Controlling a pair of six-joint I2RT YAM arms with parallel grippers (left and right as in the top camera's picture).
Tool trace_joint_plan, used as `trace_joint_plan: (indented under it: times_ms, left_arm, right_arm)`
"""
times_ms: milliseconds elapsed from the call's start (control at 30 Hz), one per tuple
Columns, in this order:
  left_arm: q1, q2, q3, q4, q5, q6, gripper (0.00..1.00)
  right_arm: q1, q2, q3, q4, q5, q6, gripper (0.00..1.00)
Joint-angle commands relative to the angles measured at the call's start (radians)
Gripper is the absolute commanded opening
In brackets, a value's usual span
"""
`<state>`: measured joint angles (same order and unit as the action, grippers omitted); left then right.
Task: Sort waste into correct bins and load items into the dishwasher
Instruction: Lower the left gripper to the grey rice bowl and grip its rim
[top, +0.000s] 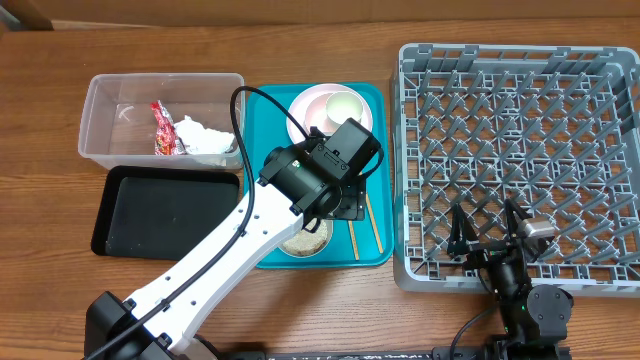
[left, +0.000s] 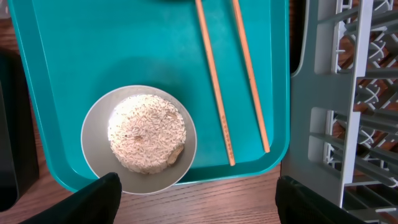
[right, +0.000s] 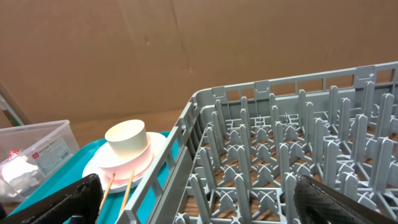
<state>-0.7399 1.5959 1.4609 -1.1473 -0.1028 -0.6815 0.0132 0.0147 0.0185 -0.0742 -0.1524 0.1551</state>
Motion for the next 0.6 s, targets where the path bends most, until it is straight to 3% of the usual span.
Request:
trace_joint_plan:
  times_ms: [0,567]
  left_arm:
    - [0.000,0.003,-0.008,0.003,-0.029,-0.003,0.81]
    - [0.001,0.003,-0.027,0.055,-0.056,-0.030,0.81]
  right_arm:
    - [-0.003,-0.012,-0.011,0.006,0.001,-0.005,1.00]
    - [-0.003,-0.012,-0.011,0.006,0.001,-0.005,1.00]
